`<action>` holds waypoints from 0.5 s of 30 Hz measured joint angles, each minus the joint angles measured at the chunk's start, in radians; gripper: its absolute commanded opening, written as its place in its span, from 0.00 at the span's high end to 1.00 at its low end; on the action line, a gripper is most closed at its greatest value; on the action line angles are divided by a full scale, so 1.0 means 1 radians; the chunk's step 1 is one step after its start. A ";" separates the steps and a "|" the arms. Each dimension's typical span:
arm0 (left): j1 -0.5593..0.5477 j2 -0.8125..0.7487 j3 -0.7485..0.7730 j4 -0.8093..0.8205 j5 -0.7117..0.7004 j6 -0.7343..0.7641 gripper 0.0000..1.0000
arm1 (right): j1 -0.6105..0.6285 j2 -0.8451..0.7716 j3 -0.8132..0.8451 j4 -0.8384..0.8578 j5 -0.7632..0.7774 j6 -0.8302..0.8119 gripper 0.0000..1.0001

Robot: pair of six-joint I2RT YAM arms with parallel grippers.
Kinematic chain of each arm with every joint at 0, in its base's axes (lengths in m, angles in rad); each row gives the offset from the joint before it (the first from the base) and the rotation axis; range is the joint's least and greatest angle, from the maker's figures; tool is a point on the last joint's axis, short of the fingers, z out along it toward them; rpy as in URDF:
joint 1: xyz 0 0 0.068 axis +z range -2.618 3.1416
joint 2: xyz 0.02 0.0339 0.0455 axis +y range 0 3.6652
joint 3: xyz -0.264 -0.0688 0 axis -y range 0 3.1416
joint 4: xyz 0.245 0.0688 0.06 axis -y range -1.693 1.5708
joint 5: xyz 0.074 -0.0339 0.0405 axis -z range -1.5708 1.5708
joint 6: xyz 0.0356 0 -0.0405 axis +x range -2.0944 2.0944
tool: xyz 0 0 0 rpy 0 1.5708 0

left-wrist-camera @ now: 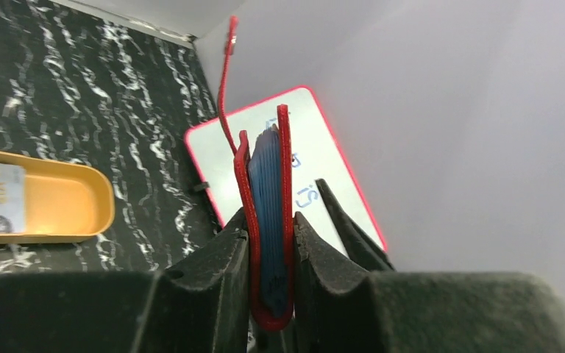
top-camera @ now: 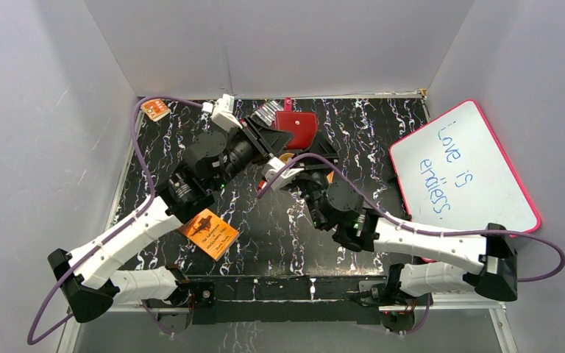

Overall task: Put the credit cards into the card holder
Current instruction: Adjust the card holder.

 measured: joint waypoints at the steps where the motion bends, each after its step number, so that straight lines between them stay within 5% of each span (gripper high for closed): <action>1: 0.000 -0.004 0.000 -0.013 -0.016 0.013 1.00 | 0.005 -0.012 0.029 -0.095 -0.006 0.068 0.37; 9: 0.000 -0.100 0.021 -0.193 -0.186 0.194 1.00 | 0.014 -0.047 0.253 -0.761 -0.265 0.646 0.25; 15: 0.002 -0.265 0.052 -0.360 -0.203 0.344 1.00 | -0.060 -0.050 0.268 -0.979 -0.608 0.999 0.25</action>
